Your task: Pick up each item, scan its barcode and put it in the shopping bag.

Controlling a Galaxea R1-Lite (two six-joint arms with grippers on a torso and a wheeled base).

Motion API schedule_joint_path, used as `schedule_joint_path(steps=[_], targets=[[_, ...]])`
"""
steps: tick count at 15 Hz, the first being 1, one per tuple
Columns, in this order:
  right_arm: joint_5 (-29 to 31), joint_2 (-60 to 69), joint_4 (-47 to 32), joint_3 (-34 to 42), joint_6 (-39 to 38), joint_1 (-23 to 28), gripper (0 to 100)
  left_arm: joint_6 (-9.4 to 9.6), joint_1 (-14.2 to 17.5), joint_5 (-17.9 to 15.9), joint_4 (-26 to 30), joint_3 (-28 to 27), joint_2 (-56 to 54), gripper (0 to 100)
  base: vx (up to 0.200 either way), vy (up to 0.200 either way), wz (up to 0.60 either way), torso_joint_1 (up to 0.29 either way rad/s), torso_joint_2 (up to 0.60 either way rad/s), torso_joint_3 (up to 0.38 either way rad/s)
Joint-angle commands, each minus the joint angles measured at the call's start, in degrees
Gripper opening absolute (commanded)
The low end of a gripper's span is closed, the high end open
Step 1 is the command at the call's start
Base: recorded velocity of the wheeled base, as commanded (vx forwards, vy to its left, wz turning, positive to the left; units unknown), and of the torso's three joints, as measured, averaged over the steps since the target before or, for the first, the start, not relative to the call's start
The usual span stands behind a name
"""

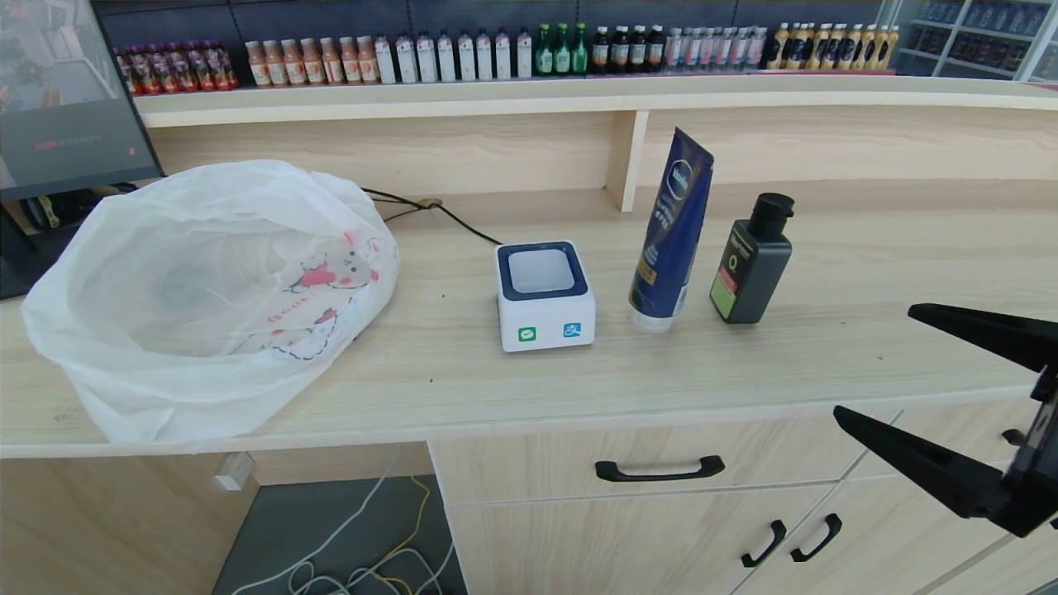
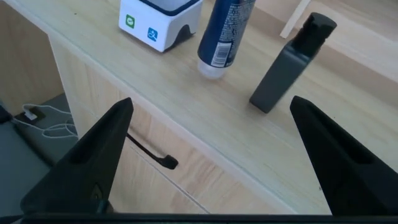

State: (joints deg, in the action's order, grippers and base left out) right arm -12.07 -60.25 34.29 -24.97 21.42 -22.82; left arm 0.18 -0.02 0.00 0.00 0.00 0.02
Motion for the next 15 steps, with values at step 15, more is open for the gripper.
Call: schedule_joint_path(steps=[15], targets=[[16.99, -27.21, 24.95, -9.05, -9.11, -15.41, 100, -0.01, -0.06, 0.0, 0.0, 0.0, -0.02, 100, 0.0, 0.0, 0.0, 0.0, 0.0, 0.0]])
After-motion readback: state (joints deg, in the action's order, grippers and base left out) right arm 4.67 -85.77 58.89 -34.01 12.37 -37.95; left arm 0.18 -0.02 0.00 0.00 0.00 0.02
